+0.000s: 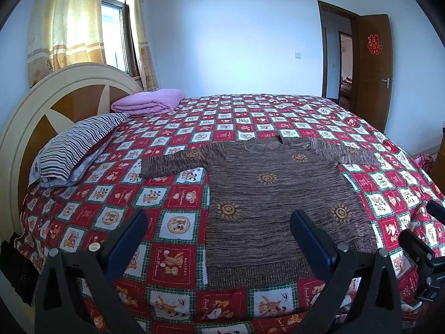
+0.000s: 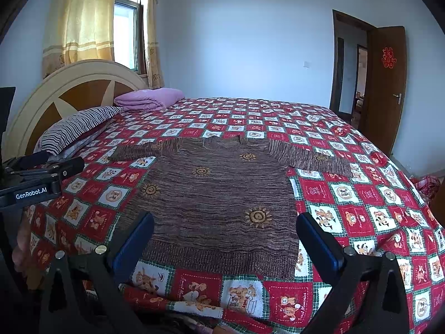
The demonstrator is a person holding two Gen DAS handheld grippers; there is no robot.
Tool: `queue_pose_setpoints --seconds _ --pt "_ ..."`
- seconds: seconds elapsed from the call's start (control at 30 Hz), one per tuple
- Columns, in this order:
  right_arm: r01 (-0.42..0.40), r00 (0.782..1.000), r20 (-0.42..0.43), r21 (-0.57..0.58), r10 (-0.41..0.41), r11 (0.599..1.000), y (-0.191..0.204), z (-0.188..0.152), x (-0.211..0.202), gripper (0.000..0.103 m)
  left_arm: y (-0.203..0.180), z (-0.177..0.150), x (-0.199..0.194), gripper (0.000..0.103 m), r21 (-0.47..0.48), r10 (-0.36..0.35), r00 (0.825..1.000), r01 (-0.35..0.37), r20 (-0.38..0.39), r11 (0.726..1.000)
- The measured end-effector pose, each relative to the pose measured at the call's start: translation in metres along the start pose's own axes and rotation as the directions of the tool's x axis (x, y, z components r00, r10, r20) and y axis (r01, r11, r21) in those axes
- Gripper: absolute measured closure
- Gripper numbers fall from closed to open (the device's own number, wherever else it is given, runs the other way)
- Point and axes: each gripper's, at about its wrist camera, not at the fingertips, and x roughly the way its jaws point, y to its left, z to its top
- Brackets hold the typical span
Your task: Fold small clothes
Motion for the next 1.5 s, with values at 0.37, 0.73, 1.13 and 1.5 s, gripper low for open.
queue_pose_setpoints --seconds 0.37,0.73,1.13,1.5 --pt "-0.001 1.0 -0.003 -0.003 0.001 1.0 0.001 -0.001 0.0 0.001 0.0 -0.001 0.0 0.0 0.0 -0.001 1.0 0.001 -0.002 1.0" --pt "-0.01 1.0 -0.012 0.002 0.01 1.0 -0.002 -0.002 0.004 0.001 0.001 -0.003 0.002 0.0 -0.001 0.0 1.0 0.0 -0.005 1.0" --pt "-0.024 1.0 -0.003 -0.012 0.024 1.0 -0.002 -0.004 0.012 0.001 0.002 -0.012 0.017 0.0 0.0 0.007 1.0 -0.007 -0.028 1.0" --pt "-0.034 0.997 -0.069 0.026 0.036 0.999 -0.036 -0.013 0.069 0.001 0.0 -0.016 0.07 0.0 0.032 0.004 0.989 0.0 -0.147 0.999"
